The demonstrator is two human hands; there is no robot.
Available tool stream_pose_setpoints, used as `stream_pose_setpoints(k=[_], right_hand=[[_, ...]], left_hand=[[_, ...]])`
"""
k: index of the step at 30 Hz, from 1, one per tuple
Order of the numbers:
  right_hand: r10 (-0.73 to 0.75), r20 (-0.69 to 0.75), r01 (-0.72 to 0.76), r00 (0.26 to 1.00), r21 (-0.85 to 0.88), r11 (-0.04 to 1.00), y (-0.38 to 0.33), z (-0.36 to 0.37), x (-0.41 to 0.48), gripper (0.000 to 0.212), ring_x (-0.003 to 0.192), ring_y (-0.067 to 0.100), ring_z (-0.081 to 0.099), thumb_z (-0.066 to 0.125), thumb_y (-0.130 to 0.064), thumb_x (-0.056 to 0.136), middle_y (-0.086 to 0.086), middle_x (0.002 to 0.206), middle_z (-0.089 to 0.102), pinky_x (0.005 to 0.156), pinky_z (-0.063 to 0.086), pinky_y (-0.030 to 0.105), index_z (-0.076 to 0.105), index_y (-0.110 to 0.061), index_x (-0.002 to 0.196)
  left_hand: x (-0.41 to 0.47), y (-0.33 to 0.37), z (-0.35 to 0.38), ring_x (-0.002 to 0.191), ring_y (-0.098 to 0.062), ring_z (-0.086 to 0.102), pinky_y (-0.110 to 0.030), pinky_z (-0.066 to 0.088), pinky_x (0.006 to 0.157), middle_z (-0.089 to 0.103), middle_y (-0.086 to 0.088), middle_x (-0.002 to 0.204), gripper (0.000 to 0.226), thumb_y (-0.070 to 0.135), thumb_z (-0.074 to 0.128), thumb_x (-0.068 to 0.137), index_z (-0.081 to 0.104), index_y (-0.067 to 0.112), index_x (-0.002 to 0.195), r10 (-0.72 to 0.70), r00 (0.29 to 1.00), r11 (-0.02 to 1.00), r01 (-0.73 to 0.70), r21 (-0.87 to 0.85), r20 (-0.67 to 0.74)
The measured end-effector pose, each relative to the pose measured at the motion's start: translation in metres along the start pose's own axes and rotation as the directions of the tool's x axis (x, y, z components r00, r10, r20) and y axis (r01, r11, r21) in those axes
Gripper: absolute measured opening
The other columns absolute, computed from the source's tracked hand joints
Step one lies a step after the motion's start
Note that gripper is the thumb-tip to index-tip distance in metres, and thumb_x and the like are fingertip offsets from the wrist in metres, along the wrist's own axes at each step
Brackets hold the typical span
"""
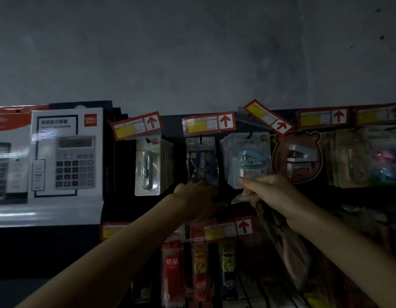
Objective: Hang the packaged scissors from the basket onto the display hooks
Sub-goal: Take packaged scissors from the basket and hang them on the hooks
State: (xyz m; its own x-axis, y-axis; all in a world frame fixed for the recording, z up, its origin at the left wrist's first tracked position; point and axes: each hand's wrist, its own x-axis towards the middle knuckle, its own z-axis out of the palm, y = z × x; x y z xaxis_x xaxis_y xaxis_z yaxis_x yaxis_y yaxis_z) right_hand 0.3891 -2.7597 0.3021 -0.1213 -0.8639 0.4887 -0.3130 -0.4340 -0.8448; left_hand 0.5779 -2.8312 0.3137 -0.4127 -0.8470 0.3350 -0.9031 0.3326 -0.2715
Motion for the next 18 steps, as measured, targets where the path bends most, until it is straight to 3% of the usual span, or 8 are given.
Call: stream_pose_setpoints(k=[4,6,8,13,16,18], right_hand=[[-0.004,-0.018,0.005,1.0,0.052,0.999,0.0,0.003,-0.002,0.035,0.075,0.017,0.074,0.072,-0.04,0.092,0.005,0.076,0.077,0.062,0.052,0.022,0.078,-0.011,0.075],[-0.008,-0.025,0.01,1.0,0.069,0.998,-0.001,0.004,-0.002,0.037,0.076,0.018,0.074,0.071,-0.041,0.093,0.007,0.076,0.077,0.063,0.051,0.023,0.077,-0.01,0.073],[-0.004,-0.026,0.007,1.0,0.094,0.996,-0.004,0.005,-0.002,0.036,0.078,0.018,0.074,0.071,-0.041,0.093,0.004,0.076,0.077,0.064,0.052,0.023,0.078,-0.01,0.075],[-0.02,-0.032,0.023,0.999,0.095,0.995,-0.011,0.008,-0.004,0.037,0.074,0.014,0.071,0.071,-0.044,0.092,0.001,0.071,0.074,0.06,0.048,0.023,0.076,-0.013,0.072],[-0.029,-0.024,0.031,0.999,0.104,0.994,-0.012,0.009,-0.006,0.035,0.076,0.014,0.072,0.071,-0.043,0.092,0.002,0.076,0.076,0.059,0.051,0.021,0.078,-0.013,0.076],[-0.025,-0.025,0.027,0.999,0.095,0.995,-0.012,0.009,-0.007,0.038,0.082,0.019,0.074,0.071,-0.045,0.091,0.007,0.083,0.078,0.072,0.056,0.028,0.079,-0.01,0.08]], left_hand=[[-0.01,-0.005,-0.002,0.151,-0.027,0.023,-0.053,0.037,0.111,0.024,-0.003,0.165,0.071,0.072,0.033,0.097,0.033,0.03,0.154,0.066,0.983,0.991,-0.044,0.129,-0.173],[-0.009,-0.01,0.002,0.15,-0.026,0.025,-0.052,0.034,0.114,0.026,-0.002,0.164,0.072,0.072,0.033,0.097,0.029,0.031,0.155,0.09,0.963,0.988,-0.054,0.144,-0.253],[-0.008,-0.013,0.002,0.154,-0.027,0.017,-0.054,0.026,0.12,0.017,-0.002,0.168,0.076,0.072,0.032,0.097,0.02,0.031,0.159,0.094,0.954,0.987,-0.053,0.149,-0.285],[0.009,-0.019,0.002,0.155,-0.029,-0.018,-0.059,0.009,0.124,-0.021,-0.001,0.168,0.089,0.076,0.03,0.094,-0.008,0.031,0.161,0.009,0.973,0.992,0.021,0.128,-0.23],[0.02,-0.021,0.007,0.154,-0.029,-0.021,-0.061,0.005,0.124,-0.025,0.0,0.167,0.094,0.079,0.032,0.092,-0.013,0.033,0.16,-0.058,0.983,0.995,0.072,0.074,-0.173],[0.024,-0.021,0.01,0.154,-0.031,-0.021,-0.061,0.006,0.124,-0.027,0.001,0.166,0.093,0.079,0.033,0.092,-0.012,0.034,0.16,-0.069,0.987,0.997,0.074,0.028,-0.144]])
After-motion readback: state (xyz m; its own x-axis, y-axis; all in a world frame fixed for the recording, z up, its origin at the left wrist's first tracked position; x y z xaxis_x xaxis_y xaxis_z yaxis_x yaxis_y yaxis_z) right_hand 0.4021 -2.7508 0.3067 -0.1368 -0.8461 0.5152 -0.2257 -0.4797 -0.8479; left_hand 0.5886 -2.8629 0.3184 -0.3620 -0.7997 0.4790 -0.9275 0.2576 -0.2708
